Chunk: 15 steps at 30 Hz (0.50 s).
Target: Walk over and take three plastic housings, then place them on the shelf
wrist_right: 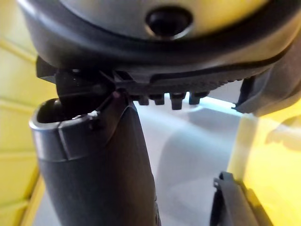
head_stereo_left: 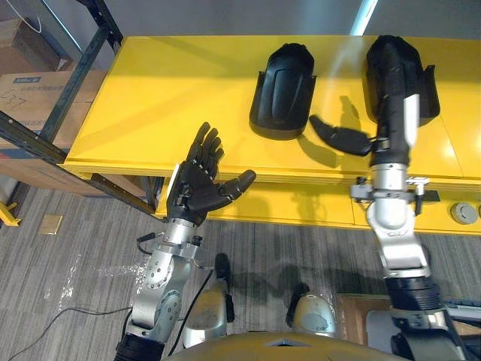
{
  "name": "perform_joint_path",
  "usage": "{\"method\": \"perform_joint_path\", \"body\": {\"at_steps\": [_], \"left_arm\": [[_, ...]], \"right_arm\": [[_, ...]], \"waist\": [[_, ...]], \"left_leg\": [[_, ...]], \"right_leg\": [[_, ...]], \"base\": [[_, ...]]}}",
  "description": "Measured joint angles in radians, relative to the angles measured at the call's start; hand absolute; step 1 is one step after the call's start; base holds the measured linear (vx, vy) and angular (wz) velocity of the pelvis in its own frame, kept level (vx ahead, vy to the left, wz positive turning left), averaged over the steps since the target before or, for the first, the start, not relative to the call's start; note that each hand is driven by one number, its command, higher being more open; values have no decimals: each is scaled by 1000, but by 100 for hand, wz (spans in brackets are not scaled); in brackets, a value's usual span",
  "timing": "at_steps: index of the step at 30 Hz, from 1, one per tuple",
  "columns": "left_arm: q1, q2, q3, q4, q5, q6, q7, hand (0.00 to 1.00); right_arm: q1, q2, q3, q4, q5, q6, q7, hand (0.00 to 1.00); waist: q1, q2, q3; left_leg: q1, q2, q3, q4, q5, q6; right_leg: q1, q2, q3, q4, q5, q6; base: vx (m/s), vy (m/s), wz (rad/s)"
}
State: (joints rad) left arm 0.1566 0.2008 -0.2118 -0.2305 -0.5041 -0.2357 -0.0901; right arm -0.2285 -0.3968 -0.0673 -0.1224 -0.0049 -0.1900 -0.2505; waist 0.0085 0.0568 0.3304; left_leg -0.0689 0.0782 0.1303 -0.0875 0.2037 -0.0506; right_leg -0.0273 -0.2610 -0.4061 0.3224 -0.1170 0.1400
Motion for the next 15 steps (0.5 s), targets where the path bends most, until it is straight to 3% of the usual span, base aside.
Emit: {"method": "perform_joint_path", "body": {"at_steps": [5,11,15], "left_arm": [[-1,12,-2,0,-4,1,-22,100],[-48,15,-23,-2,4,28,-68,100],[-83,21,-28,-1,4,42,-92,100]], "right_arm": [[-112,-77,-34,93,150,57,66,100],[-318,-174,-16,386,356,235,213,100],[-442,-189,33,554,404,297,274,100]], "waist": [[-7,10,-14],[14,17,-31],[30,17,-31]], "left_leg": [[8,1,-1,0,-1,-1],[10,0,-22,0,1,1],[23,-3,-31,3,15,3]], "right_leg": [[13,3,-3,-7,1,1],[33,3,-27,-10,2,1],[48,3,-30,-10,1,1]], "base": [[0,0,0],[13,-20,9],[28,-26,9]]}}
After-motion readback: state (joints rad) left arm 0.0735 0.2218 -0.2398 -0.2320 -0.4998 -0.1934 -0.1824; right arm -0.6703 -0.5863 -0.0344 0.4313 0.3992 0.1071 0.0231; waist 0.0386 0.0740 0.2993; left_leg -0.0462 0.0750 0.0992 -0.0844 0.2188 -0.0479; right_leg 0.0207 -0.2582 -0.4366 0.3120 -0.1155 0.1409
